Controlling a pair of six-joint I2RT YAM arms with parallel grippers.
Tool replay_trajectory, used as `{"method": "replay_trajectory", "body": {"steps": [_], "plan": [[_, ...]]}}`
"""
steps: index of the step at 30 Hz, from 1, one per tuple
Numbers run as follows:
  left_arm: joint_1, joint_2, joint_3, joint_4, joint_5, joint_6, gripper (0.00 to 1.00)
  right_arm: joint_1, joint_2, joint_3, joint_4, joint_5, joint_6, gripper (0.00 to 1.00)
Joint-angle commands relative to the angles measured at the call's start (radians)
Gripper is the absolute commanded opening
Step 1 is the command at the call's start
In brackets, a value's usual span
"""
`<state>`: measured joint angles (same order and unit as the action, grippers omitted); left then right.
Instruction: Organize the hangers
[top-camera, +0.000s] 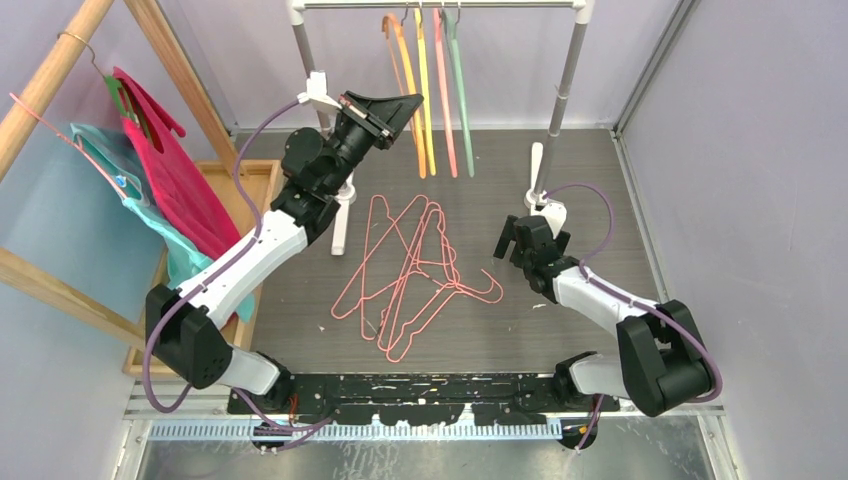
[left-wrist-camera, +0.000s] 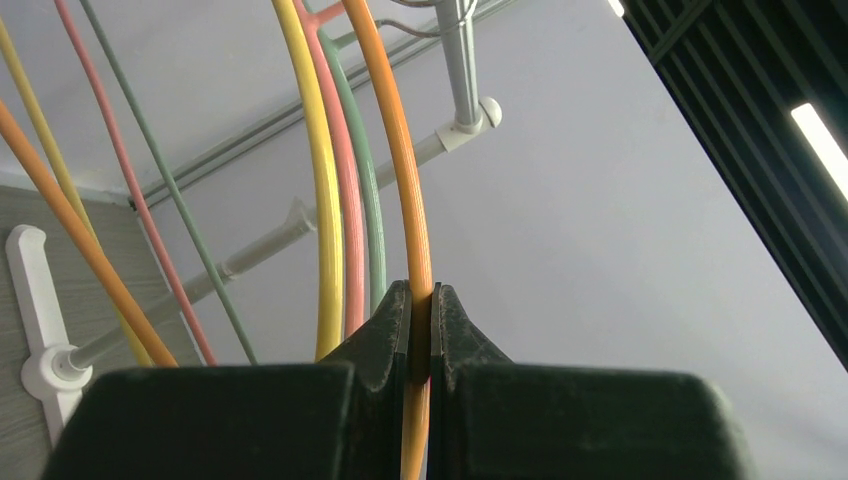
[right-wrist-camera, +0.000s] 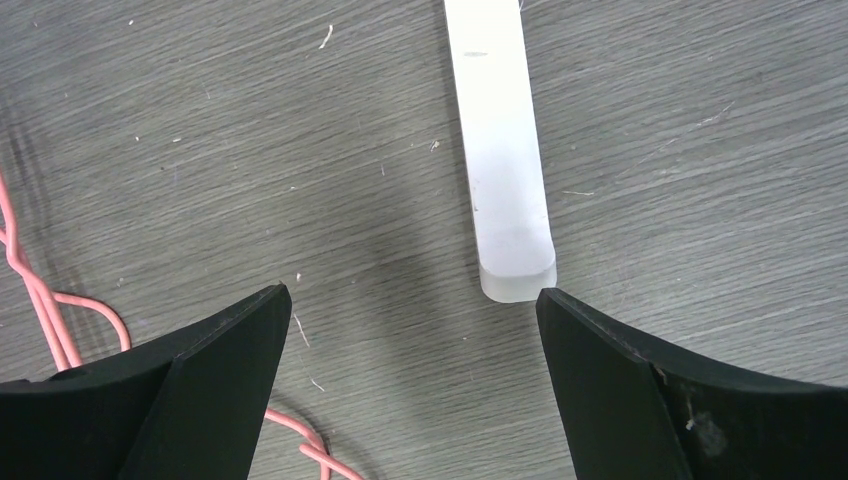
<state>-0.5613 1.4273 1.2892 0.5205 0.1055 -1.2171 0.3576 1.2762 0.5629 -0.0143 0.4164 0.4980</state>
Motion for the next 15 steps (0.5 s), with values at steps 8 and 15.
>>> {"method": "replay_trajectory", "body": {"steps": [8, 15], "plan": [[0.025, 0.045, 0.119, 0.083, 0.049, -0.048, 0.0, -0.004, 0.019, 0.034, 0.051, 0.0, -0.01, 0.99], [0.026, 0.113, 0.178, 0.035, 0.135, -0.091, 0.0, -0.005, 0.024, 0.033, 0.053, 0.002, -0.009, 0.99]]}}
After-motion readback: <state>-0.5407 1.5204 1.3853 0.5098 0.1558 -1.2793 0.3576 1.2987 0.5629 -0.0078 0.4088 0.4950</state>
